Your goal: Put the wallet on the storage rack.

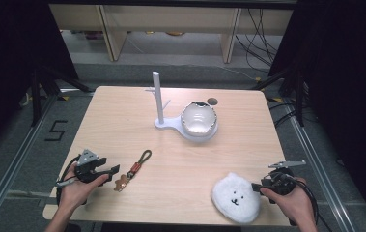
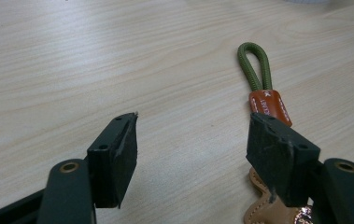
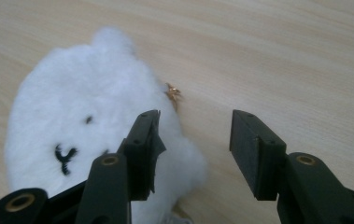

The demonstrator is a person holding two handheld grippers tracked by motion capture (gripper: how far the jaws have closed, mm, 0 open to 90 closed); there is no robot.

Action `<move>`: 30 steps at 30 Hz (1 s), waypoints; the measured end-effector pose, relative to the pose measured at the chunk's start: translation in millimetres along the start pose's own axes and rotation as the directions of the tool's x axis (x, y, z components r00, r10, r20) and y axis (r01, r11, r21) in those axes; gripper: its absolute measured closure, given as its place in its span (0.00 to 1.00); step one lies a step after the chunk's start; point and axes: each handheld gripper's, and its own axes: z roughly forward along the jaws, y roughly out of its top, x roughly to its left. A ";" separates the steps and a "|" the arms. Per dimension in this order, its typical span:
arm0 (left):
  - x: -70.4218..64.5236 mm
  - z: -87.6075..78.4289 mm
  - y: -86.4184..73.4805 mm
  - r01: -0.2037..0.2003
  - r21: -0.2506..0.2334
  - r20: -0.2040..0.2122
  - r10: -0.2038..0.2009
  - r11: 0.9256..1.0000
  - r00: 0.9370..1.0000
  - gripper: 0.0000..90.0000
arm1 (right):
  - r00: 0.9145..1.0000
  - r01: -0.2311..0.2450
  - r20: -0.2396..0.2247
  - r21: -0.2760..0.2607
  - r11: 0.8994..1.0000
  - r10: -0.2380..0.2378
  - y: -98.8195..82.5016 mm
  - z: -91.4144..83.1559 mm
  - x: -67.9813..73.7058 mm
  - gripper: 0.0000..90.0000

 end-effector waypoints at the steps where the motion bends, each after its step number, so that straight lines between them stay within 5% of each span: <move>1: 0.9 0.0 0.5 -0.001 0.009 0.005 0.001 1.000 1.000 0.37 | 1.000 -0.015 -0.006 0.026 1.000 0.015 1.4 -1.1 2.3 0.57; 2: 0.9 0.0 0.5 -0.001 0.009 0.005 0.001 1.000 1.000 0.37 | 0.999 0.028 -0.023 0.044 0.999 -0.027 3.8 -0.3 -1.2 0.56; 3: 0.8 0.5 0.9 0.000 0.011 0.006 0.000 1.000 1.000 0.37 | 0.999 0.028 -0.023 0.044 0.999 -0.027 3.8 -0.3 -1.2 0.56; 4: 0.2 0.9 1.4 -0.005 0.022 -0.006 0.005 1.000 1.000 0.37 | 0.999 0.031 0.025 0.101 0.994 -0.033 7.9 -2.9 2.3 0.53; 5: 0.8 2.3 1.1 -0.008 0.018 0.007 0.008 1.000 1.000 0.37 | 0.999 0.031 0.025 0.101 0.994 -0.033 7.9 -2.9 2.3 0.53; 6: 0.1 3.1 1.8 -0.016 0.034 -0.002 0.016 0.999 1.000 0.37 | 1.000 0.017 0.015 0.165 0.986 -0.020 11.4 -3.6 3.6 0.50; 11: -3.1 4.0 2.5 -0.016 0.023 0.001 0.016 1.000 1.000 0.37 | 1.000 0.019 -0.001 0.223 0.975 -0.019 17.5 -1.4 3.9 0.49; 15: -4.9 1.5 4.5 -0.022 0.011 -0.005 0.022 1.000 1.000 0.37 | 0.998 0.068 -0.011 0.265 0.962 -0.068 24.6 2.4 0.0 0.48; 20: -4.9 0.2 4.2 -0.023 0.014 0.004 0.023 1.000 1.000 0.37 | 0.992 0.126 -0.066 0.326 0.937 -0.110 32.0 6.9 0.1 0.47; 30: -4.3 0.8 3.7 -0.034 0.026 0.003 0.034 0.999 0.999 0.37 | 0.975 0.222 -0.084 0.407 0.886 -0.205 44.2 18.5 5.8 0.46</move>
